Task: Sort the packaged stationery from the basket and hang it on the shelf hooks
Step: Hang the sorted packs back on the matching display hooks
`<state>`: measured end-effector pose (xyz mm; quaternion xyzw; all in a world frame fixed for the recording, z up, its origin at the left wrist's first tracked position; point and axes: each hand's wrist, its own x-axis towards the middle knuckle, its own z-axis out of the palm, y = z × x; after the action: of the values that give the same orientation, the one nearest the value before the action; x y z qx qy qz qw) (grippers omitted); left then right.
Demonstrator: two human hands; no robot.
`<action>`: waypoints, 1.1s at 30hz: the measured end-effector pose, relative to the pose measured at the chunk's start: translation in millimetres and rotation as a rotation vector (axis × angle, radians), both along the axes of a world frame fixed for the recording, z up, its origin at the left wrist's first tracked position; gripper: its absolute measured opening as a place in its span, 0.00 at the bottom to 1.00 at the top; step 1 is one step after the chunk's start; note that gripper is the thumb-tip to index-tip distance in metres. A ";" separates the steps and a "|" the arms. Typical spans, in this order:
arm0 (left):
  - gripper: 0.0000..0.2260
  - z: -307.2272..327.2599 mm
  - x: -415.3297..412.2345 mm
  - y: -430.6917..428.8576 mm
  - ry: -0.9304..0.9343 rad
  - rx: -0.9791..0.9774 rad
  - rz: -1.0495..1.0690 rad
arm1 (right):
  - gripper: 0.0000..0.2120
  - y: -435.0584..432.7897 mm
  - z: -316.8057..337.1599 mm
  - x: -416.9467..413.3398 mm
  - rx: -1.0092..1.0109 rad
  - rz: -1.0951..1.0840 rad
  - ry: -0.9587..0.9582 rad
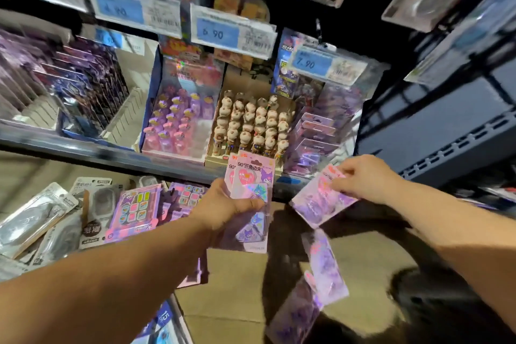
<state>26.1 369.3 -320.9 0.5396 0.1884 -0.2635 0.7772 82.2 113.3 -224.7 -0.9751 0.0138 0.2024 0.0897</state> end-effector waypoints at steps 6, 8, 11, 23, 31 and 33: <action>0.23 24.5 18.8 -32.3 -0.167 -0.021 0.015 | 0.16 -36.1 15.0 22.7 -0.134 -0.016 -0.182; 0.22 28.8 21.2 -38.7 -0.182 -0.010 0.012 | 0.08 -40.2 21.8 27.0 -0.199 -0.015 -0.232; 0.19 35.7 23.2 -45.5 -0.198 0.017 0.010 | 0.10 -45.0 30.7 38.2 -0.224 -0.030 -0.305; 0.09 56.0 48.6 -63.8 -0.285 0.059 0.021 | 0.08 -54.0 30.5 95.4 -0.243 -0.021 -0.481; 0.09 62.3 77.8 -88.4 -0.240 0.056 0.063 | 0.13 -68.9 34.2 120.9 -0.217 -0.165 -0.452; 0.10 63.8 83.1 -93.7 -0.225 0.083 0.080 | 0.14 -70.0 32.2 129.2 -0.201 -0.214 -0.468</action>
<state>109.1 275.6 -257.1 0.5895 0.1322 -0.1618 0.7803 211.4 43.3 -192.5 -0.9924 0.1155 -0.0412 0.0139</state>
